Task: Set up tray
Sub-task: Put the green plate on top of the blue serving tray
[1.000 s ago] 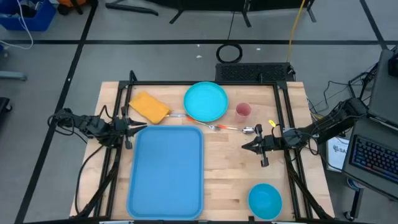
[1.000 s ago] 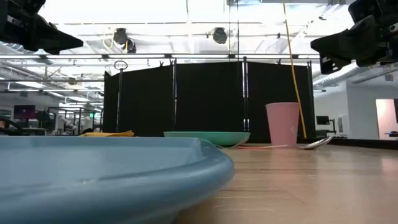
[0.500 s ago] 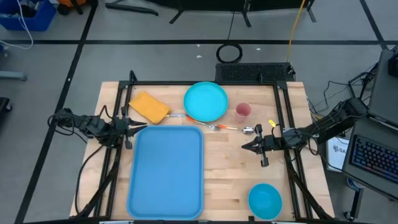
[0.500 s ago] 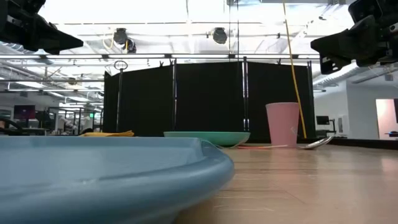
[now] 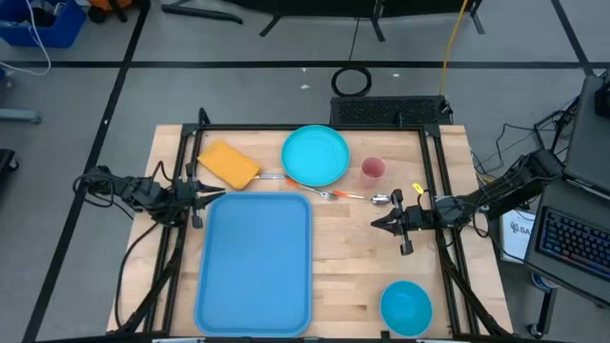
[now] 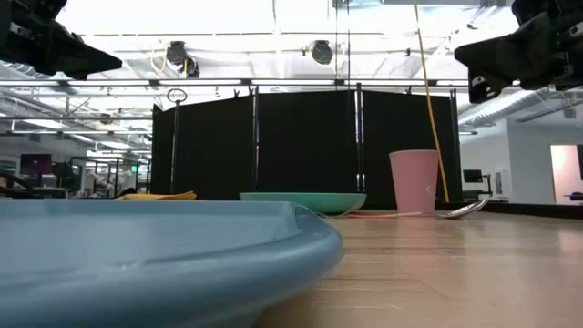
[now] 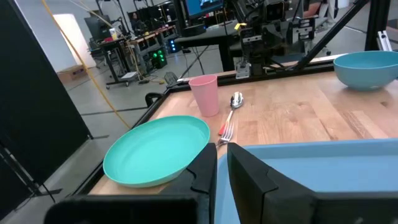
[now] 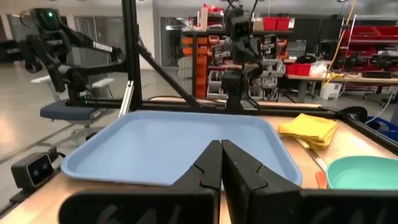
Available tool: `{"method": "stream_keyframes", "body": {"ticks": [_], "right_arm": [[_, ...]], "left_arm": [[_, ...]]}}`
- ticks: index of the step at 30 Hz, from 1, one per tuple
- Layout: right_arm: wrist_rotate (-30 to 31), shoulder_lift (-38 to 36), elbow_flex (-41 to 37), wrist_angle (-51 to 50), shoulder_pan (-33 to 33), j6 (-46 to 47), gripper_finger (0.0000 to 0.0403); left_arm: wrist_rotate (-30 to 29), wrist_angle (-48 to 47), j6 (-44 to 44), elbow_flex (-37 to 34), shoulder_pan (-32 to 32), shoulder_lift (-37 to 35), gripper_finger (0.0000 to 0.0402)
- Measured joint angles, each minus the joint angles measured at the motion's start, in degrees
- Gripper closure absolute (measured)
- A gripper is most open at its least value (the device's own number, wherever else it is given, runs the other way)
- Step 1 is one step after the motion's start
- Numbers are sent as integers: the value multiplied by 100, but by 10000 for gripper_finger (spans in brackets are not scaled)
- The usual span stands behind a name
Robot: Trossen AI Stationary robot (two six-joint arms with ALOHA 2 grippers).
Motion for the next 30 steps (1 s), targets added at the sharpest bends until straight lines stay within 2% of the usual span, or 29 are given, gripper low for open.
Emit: {"method": "stream_keyframes", "body": {"ticks": [3,7,15,17,21,30], "right_arm": [[0,2,1,12,0,3,403],[-20,2,1,506,-9,83,403],[-434,1,1,780,2,522,403],[-243,2,1,836,2,528,403],[583,2,1,973,-7,662,403],[595,2,1,1038,-11,716,403]], "left_arm": [[0,-1,0,-2,1,2,357],[-1,-1,-2,-1,2,2,357],[0,-1,-2,-1,1,1,357],[0,0,0,-1,1,1,357],[0,-1,-1,-1,1,0,357],[0,0,-2,-2,2,0,357]]}}
